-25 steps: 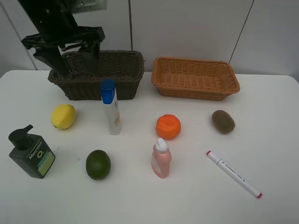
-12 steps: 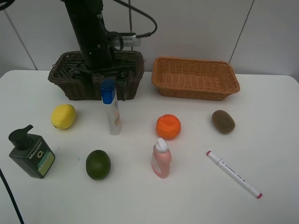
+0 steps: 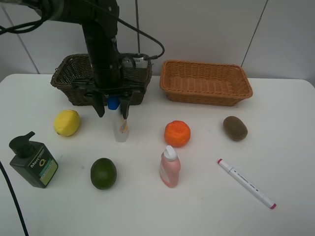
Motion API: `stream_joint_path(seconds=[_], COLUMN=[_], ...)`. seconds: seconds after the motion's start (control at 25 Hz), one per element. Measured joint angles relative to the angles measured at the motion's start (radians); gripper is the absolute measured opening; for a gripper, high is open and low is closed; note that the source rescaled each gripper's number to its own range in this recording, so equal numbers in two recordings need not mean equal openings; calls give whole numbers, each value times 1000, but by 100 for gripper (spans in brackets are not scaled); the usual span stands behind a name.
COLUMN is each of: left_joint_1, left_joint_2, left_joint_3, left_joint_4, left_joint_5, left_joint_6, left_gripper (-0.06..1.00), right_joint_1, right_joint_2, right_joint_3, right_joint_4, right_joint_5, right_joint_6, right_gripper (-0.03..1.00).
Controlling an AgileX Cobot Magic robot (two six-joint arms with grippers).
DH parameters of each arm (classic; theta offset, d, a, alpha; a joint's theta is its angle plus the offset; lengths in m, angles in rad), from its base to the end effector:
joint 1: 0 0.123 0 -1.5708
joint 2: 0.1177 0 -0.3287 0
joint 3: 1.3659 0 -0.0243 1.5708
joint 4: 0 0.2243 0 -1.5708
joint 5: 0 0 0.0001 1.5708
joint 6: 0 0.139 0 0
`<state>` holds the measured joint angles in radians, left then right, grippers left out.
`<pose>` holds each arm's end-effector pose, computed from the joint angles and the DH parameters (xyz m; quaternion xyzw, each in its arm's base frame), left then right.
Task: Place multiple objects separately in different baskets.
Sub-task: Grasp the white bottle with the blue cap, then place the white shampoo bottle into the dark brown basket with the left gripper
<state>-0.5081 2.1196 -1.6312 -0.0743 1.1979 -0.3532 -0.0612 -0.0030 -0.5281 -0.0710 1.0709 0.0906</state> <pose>0.3582 -0.2104 0.1775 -0.0633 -0.9973 0.0254 0.0272 -0.0335 -0.0066 0.2498 0.0663 0.8446 -0.0276 0.5305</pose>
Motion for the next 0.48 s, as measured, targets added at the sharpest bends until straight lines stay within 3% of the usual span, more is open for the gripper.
stream_joint_path(seconds=[0.04,0.08,0.36,0.48], left_joint_1=[0,-1,-2,0], left_joint_2=[0,0,-14,-56], left_joint_3=[-1,-3,-29,-139], left_joint_4=[-6,0,13,-14], left_joint_5=[0,3,3,4], left_joint_6=[-2,1,56,92], left_gripper=[15,0,0,0], right_joint_1=[0,0,0,0], right_joint_2=[0,0,0,0], right_joint_3=[0,0,0,0], right_joint_4=[0,0,0,0], right_joint_5=[0,0,0,0], right_joint_6=[0,0,0,0], right_gripper=[98,98,98,98])
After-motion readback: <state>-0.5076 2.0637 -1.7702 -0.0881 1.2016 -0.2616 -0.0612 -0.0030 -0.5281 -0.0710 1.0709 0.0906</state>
